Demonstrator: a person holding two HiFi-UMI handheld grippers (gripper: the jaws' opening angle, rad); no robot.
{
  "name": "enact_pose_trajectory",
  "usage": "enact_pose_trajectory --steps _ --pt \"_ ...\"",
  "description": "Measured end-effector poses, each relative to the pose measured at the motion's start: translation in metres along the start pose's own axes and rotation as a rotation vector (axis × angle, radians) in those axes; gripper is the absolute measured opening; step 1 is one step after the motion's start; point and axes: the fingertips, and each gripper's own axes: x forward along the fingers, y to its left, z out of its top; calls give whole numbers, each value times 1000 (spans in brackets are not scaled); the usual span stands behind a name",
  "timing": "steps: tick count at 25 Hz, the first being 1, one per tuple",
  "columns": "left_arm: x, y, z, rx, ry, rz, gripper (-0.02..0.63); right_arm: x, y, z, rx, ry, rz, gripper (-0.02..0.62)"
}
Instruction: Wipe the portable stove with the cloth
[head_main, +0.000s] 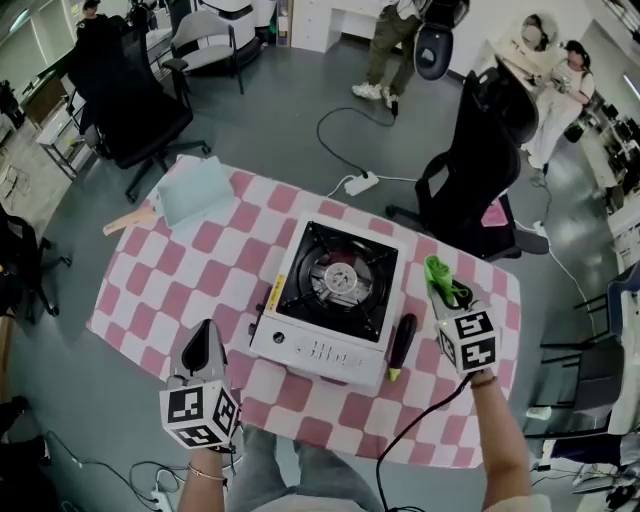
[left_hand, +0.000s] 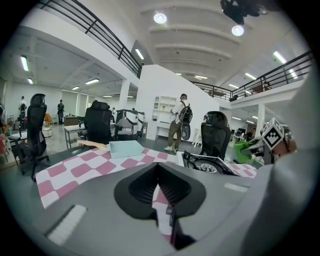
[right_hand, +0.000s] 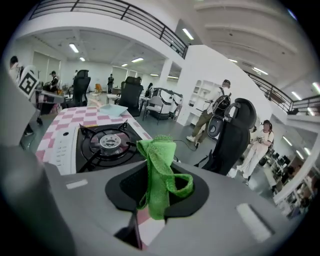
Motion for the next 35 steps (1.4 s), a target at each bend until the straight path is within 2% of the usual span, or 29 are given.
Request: enact_pose_trajectory --steps 5,12,18,25,29,35 --pt "3 -1 -5 -9 8 17 0 29 1 -4 -156 56 54 86" --pt "7 1 -14 -35 23 46 0 66 -3 -11 -346 138 70 86" --pt "8 5 -21 -58 44 70 0 87 -6 -17 -368 187 97 86" --pt "12 5 -19 -64 53 76 0 101 -11 -20 -473 240 75 87" --pt "14 5 -15 -59 54 69 0 105 -3 -22 -552 276 92 86" --pt "12 5 -12 -50 60 55 0 100 3 -28 -569 315 133 86"
